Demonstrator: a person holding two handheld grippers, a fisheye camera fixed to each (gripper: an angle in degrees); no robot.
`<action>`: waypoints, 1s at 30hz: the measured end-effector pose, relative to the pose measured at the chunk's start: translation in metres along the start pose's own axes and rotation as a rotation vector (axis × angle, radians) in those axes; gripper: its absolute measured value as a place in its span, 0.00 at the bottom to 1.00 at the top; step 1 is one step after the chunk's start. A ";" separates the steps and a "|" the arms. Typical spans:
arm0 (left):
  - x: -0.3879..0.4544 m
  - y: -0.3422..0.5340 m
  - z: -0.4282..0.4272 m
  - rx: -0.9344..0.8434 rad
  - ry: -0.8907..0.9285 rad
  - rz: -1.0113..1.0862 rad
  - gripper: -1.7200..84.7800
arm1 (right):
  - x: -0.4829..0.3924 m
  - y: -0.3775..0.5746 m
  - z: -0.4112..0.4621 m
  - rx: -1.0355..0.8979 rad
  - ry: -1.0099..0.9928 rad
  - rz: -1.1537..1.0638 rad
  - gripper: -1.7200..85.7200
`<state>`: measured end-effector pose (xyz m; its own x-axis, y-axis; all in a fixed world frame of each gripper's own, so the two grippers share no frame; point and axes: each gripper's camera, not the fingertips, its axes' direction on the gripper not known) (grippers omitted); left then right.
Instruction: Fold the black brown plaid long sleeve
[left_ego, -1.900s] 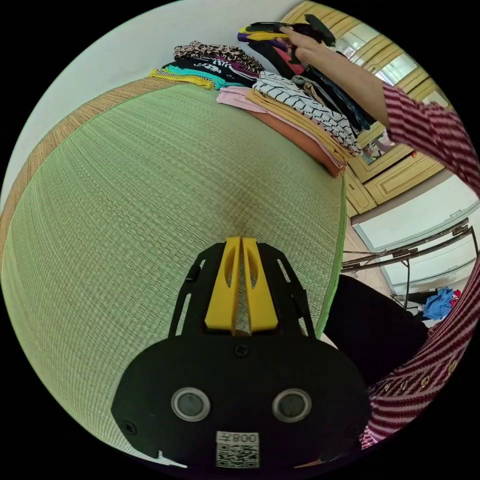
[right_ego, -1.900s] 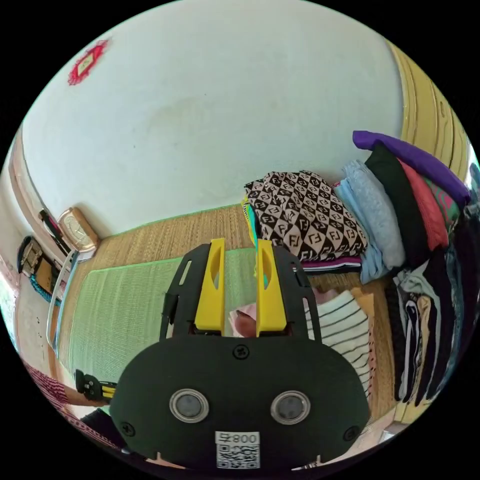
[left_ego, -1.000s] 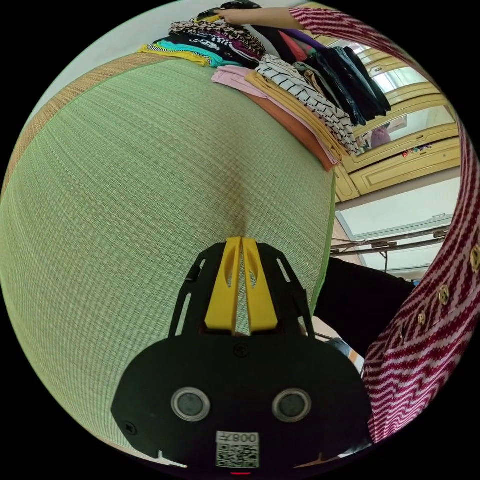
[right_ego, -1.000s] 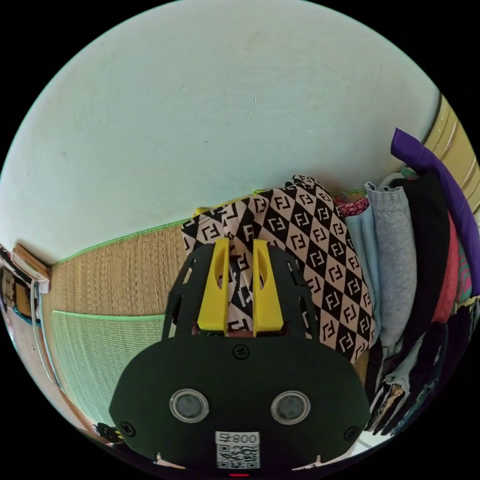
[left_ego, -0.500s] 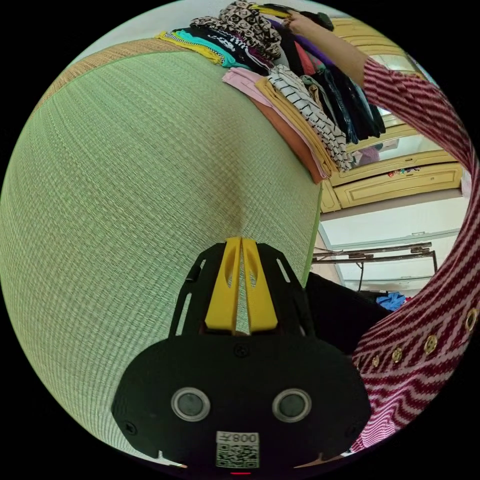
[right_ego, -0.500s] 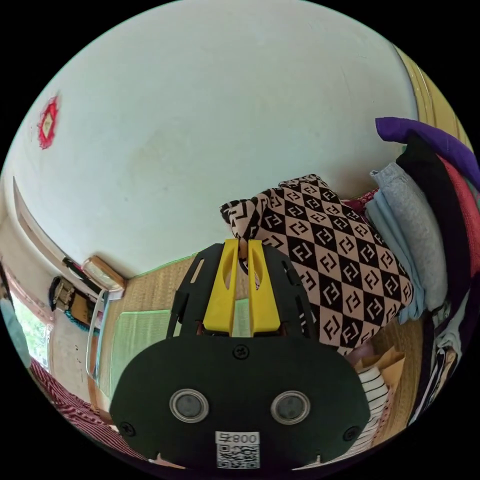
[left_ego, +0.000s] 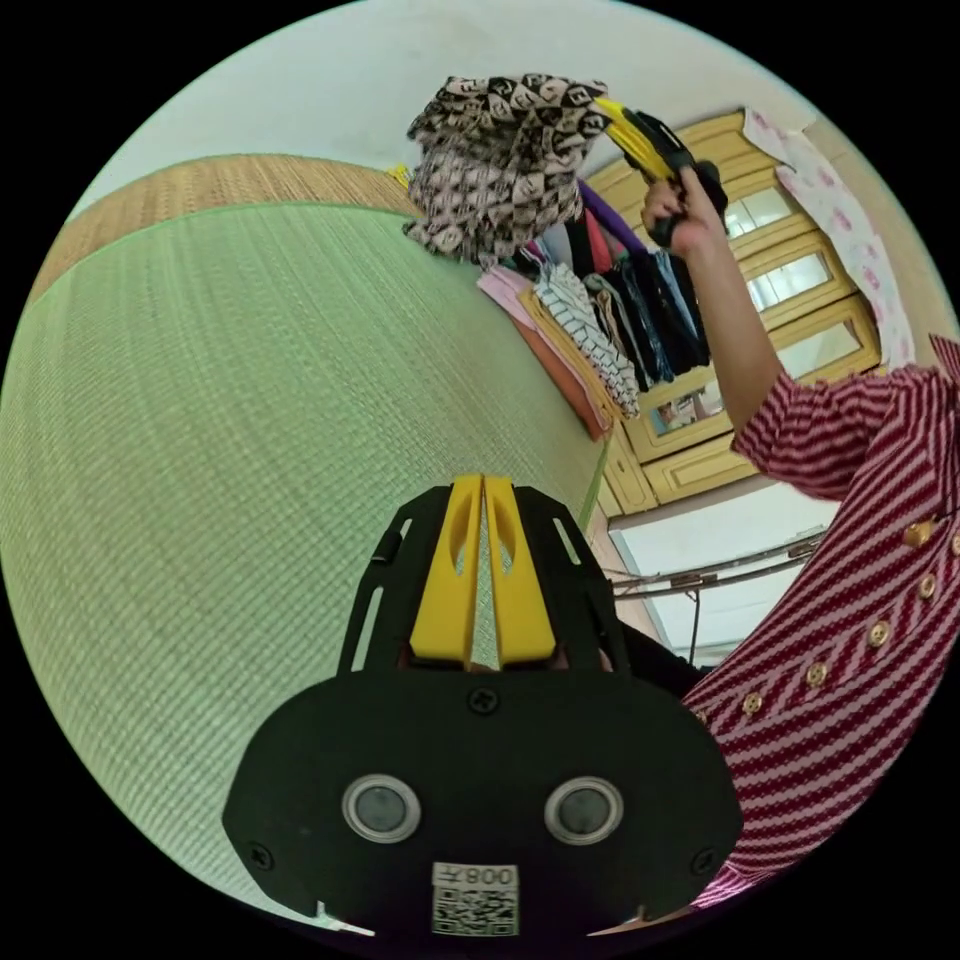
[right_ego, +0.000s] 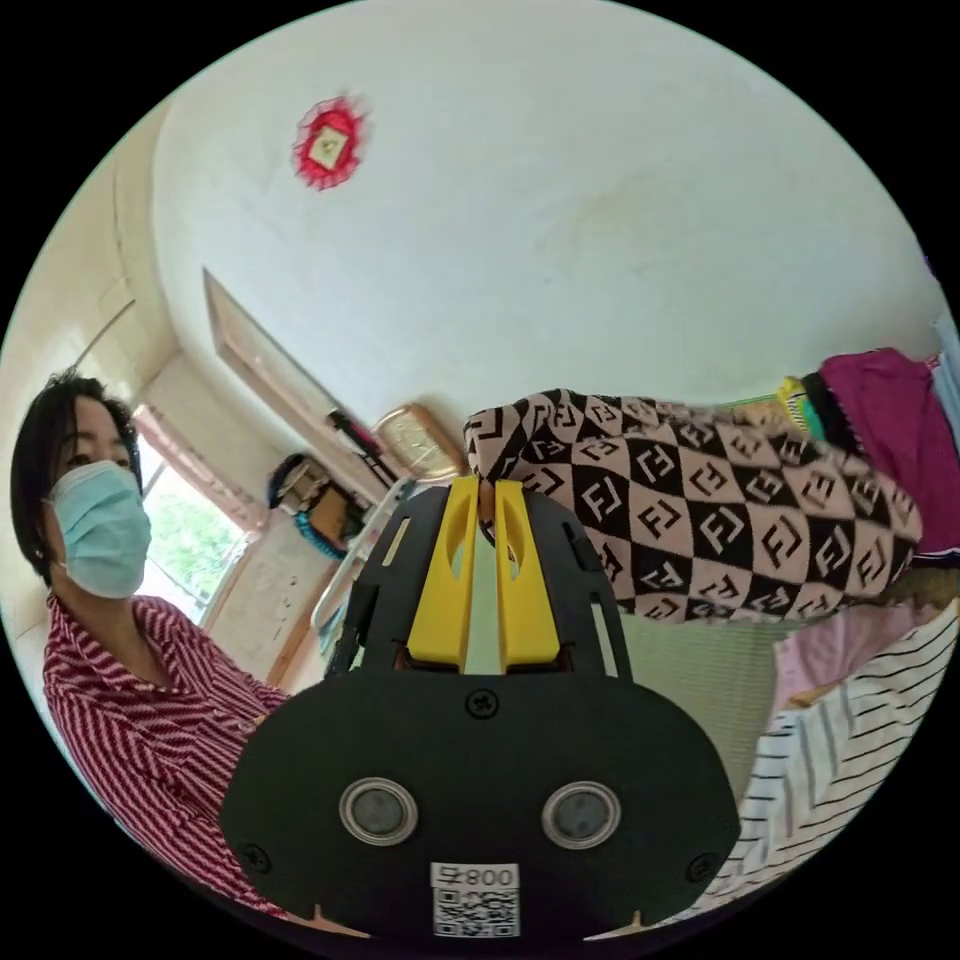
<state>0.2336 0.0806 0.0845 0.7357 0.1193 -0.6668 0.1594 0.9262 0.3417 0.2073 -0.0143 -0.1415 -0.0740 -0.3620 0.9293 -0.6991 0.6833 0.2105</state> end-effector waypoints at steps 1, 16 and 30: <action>-0.001 0.009 -0.007 0.023 0.000 -0.013 0.02 | -0.025 0.011 0.006 -0.024 -0.033 -0.024 0.05; 0.023 0.272 -0.120 0.496 0.056 -0.176 0.09 | -0.276 0.167 -0.044 -0.194 -0.318 -0.128 0.04; 0.044 0.333 0.003 0.166 -0.161 -0.046 0.16 | -0.367 0.231 -0.117 -0.190 -0.316 -0.121 0.04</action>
<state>0.3209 0.3929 0.1712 0.8184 0.0069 -0.5746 0.2920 0.8562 0.4263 0.1560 0.3502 -0.3980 -0.2356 -0.6045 0.7610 -0.5744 0.7182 0.3927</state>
